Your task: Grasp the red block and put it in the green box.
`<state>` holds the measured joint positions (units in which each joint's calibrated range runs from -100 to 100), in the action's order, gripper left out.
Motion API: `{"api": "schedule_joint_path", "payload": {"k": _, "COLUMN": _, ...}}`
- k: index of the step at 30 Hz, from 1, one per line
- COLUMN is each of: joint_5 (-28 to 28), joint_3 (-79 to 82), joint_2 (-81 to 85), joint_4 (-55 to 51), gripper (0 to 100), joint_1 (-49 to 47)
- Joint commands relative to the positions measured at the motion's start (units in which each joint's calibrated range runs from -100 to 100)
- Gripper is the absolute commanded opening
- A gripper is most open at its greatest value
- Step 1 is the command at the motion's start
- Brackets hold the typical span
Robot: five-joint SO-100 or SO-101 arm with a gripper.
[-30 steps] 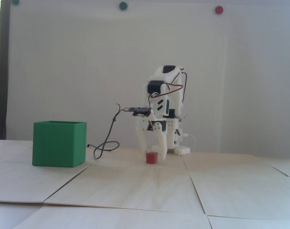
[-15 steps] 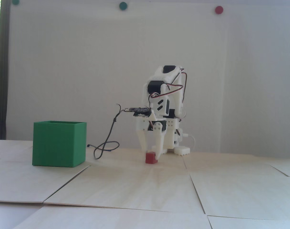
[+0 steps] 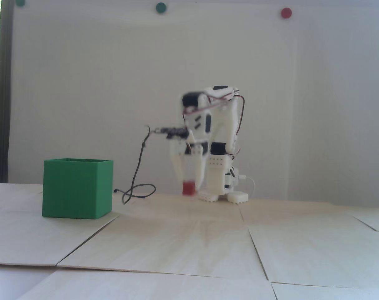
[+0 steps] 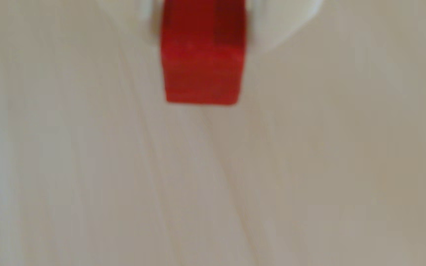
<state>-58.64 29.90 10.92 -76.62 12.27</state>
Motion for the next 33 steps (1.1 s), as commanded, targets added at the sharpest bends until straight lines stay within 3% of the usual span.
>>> {"api": "schedule_joint_path", "payload": {"k": 1, "joint_5": -4.08, "joint_3": -7.01, "joint_2": 11.94, "joint_4": -6.94, "gripper": 2, "joint_1": 6.67}}
{"api": "schedule_joint_path", "payload": {"k": 13, "joint_5": -4.86, "joint_3": -25.29, "joint_2": 12.57, "joint_4": -10.65, "gripper": 3, "joint_1": 17.05}}
{"api": "schedule_joint_path", "payload": {"k": 33, "joint_5": -4.4, "joint_3": -83.23, "joint_2": -25.96, "joint_4": -10.14, "gripper": 3, "joint_1": 23.32}}
